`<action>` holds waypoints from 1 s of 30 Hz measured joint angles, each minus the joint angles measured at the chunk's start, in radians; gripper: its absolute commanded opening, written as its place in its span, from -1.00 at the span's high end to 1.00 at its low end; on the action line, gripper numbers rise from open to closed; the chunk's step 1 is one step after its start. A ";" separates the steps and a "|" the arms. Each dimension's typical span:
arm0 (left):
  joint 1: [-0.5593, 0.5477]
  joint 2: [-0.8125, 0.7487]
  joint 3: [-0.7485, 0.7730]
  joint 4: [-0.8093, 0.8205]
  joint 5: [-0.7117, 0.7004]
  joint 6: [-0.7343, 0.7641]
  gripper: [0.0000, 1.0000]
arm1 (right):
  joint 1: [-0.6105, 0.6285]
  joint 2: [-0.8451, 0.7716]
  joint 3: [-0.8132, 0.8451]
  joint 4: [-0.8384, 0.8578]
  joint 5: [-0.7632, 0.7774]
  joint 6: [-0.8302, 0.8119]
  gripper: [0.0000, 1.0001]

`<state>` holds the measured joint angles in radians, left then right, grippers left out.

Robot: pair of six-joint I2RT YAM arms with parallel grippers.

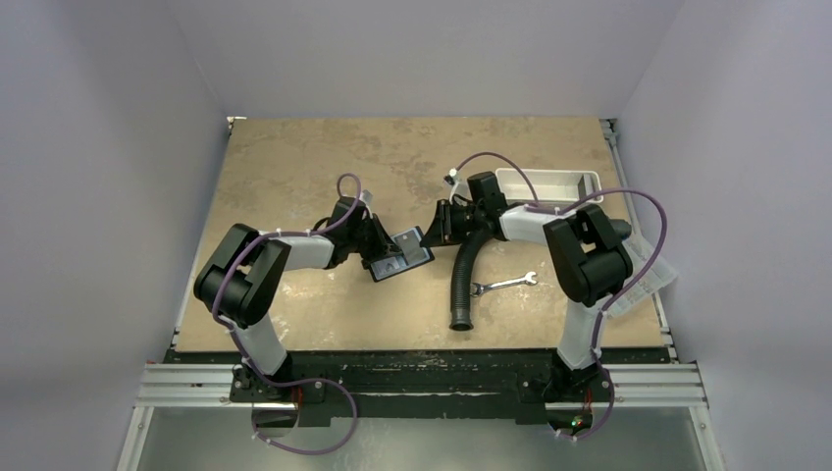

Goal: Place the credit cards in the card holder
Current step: Insert the credit card into the card holder, then turn over the card slot in the card holder.

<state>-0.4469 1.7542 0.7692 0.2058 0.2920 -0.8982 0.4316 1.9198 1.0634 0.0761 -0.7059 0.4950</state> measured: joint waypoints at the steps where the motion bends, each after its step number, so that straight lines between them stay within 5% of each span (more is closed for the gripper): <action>1: 0.000 0.000 -0.001 0.002 0.000 0.000 1.00 | 0.000 -0.006 0.000 0.003 -0.004 0.003 0.44; 13: 0.000 0.000 -0.008 0.017 0.002 0.000 1.00 | 0.000 -0.002 0.000 -0.020 0.041 -0.010 0.30; 30: 0.000 0.000 -0.010 0.023 0.003 0.000 1.00 | 0.013 0.025 0.000 -0.023 0.035 -0.017 0.54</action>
<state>-0.4469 1.7542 0.7589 0.2287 0.2955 -0.8978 0.4450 1.9446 1.0637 0.0532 -0.6704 0.4782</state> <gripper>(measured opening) 0.036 0.233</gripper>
